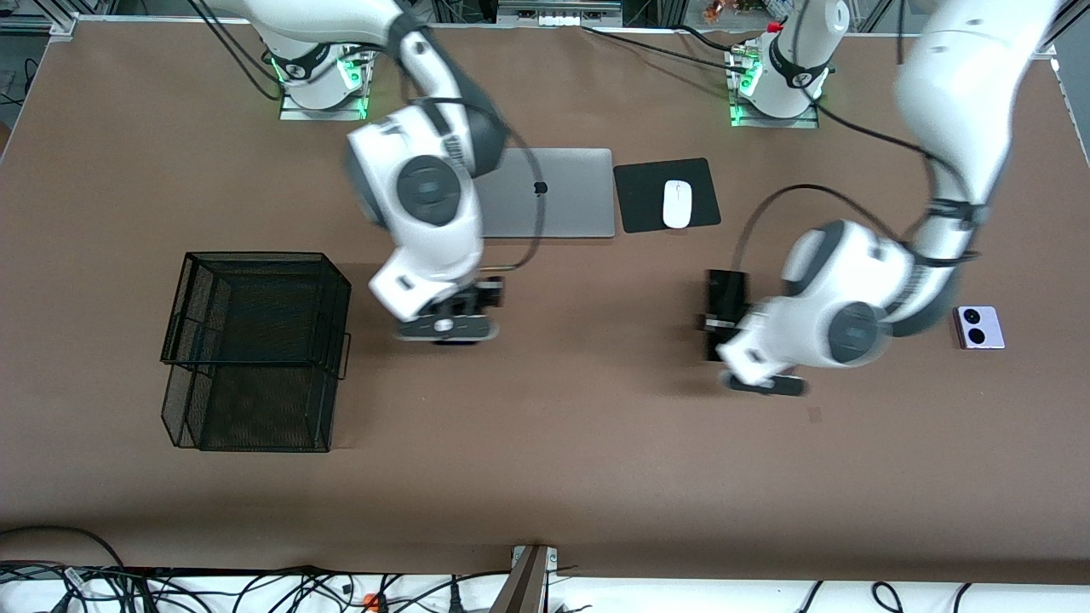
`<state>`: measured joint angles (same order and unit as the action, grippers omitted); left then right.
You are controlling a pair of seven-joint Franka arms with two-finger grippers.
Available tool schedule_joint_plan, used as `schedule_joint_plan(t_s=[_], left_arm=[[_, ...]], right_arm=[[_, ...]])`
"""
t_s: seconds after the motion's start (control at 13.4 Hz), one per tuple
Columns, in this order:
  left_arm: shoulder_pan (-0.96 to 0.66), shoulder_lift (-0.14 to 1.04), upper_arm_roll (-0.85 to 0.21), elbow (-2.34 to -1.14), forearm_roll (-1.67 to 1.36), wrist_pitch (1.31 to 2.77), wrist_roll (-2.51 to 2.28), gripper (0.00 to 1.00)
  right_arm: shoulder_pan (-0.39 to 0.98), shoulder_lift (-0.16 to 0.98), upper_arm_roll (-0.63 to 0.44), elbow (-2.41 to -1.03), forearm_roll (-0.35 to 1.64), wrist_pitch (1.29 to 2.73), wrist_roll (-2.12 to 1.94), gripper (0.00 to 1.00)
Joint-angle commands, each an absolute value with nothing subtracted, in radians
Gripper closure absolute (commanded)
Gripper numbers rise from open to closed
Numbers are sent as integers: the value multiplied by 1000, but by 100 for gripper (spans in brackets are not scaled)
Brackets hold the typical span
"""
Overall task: Place phones with both arms
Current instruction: 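Put the flip phone in the basket while the left gripper centers the slab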
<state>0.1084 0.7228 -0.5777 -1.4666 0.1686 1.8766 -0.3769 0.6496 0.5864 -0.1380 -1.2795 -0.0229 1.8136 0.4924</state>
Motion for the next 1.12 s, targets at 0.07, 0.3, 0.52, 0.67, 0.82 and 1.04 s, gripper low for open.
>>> schedule_joint_plan(t_s=[0.07,0.3,0.52,0.67,0.82,1.04], left_arm=[[-20,810,-563,-1443,149,2064,-532,68],[-110,882,-560,-1453,162,2297,-714,68],[-193,902,-503,-1456,163,2335,-759,68],[-228,905,-468,-1463,163,2335,-778,68],[-229,905,-465,-1485,164,2335,-778,65],[-226,897,-460,-1491,163,2316,-797,0]], right_arm=[[617,304,-245,-1696,-2,1940,245,100],[618,143,-389,-2002,-2,2133,11,100],[617,129,-550,-2091,2,2235,-204,100],[612,153,-593,-2092,21,2259,-227,100],[566,214,-598,-2089,75,2313,-232,100],[537,302,-598,-2076,213,2348,-319,100]])
